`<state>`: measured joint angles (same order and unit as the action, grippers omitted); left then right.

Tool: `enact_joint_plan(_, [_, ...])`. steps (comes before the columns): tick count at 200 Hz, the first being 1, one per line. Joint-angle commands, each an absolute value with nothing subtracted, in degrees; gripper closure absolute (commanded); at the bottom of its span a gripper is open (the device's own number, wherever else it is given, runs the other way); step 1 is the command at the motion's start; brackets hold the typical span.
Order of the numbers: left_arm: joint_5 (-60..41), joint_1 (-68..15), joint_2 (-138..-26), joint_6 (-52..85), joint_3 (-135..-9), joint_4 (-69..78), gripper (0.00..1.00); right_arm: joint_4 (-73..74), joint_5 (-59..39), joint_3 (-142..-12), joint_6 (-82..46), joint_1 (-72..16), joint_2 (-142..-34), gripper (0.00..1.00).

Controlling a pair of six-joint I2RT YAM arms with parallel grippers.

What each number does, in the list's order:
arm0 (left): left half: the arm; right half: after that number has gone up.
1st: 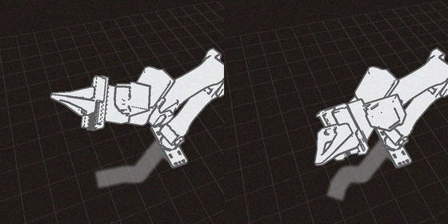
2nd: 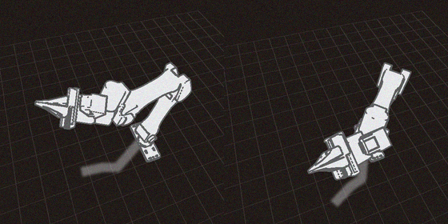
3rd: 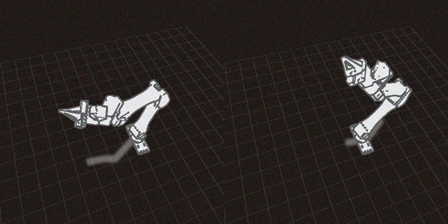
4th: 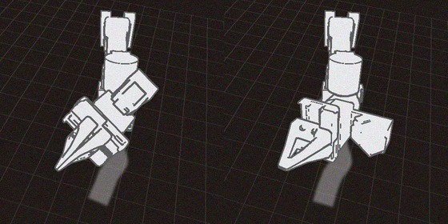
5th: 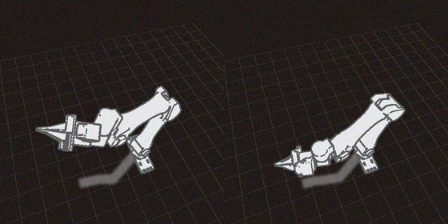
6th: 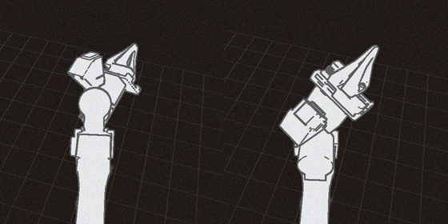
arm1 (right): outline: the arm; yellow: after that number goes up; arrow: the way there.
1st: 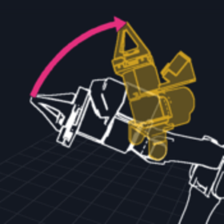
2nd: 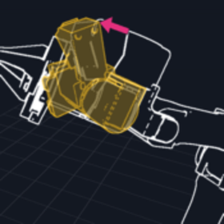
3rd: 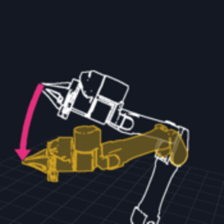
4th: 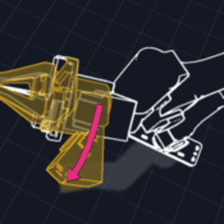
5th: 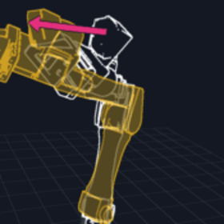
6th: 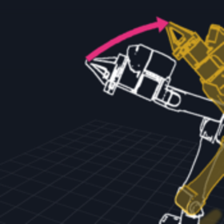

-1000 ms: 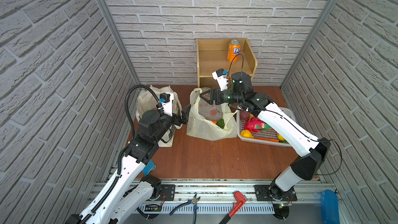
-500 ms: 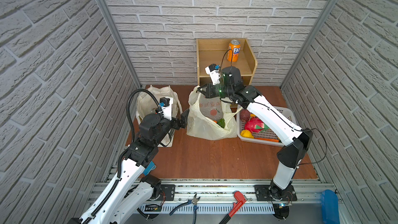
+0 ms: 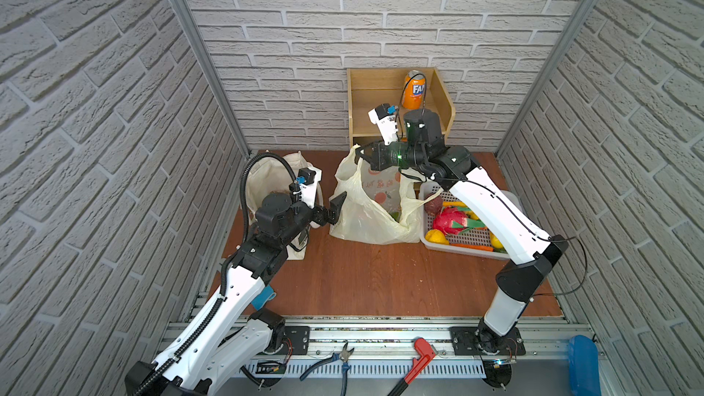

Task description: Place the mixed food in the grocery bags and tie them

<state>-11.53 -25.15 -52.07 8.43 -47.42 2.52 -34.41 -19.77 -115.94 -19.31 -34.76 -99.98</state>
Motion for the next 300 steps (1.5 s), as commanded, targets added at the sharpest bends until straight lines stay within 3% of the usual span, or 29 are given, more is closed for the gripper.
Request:
enact_joint_plan(1, [-17.8,-25.0,-54.1,5.2,-51.0,10.4,0.02,-32.0,-20.9,-113.6,-17.9,-35.2,-96.0,0.95])
enact_joint_plan(127, [-30.4,-25.1,-69.2,2.2,-64.6,9.3,0.02,-29.7,-22.0,-110.4,-18.9,-36.3,-93.4,0.94])
enact_joint_plan(146, [-29.8,-25.0,-70.3,3.3,-63.5,11.0,0.16,-28.9,-21.6,-109.9,-19.3,-36.4,-92.9,0.95])
enact_joint_plan(174, [-29.8,-25.0,-71.5,5.8,-62.1,11.9,0.55,-26.9,-20.4,-107.9,-20.3,-36.4,-91.7,0.94])
enact_joint_plan(189, [-29.5,-25.0,-71.6,7.5,-60.1,14.0,0.69,-26.1,-20.0,-107.0,-20.8,-36.3,-91.2,0.94])
enact_joint_plan(198, [-29.4,-25.1,-71.6,8.7,-58.8,15.3,0.70,-25.5,-19.8,-106.4,-21.2,-36.4,-90.9,0.94])
enact_joint_plan(213, [-28.9,-25.0,-71.6,10.2,-57.0,16.3,0.60,-24.4,-19.4,-105.5,-21.7,-36.3,-90.4,0.94])
enact_joint_plan(230, [-28.7,-25.2,-71.6,11.4,-55.1,17.7,0.58,-23.6,-19.3,-104.8,-22.3,-36.3,-90.1,0.94])
enact_joint_plan(275, [-28.9,-25.1,-72.3,13.6,-53.7,19.8,0.69,-22.3,-19.3,-103.2,-23.4,-36.4,-89.5,0.94])
enact_joint_plan(300, [-29.9,-25.1,-73.3,14.4,-54.3,20.3,0.91,-22.2,-19.1,-102.7,-23.4,-36.3,-89.4,0.94])
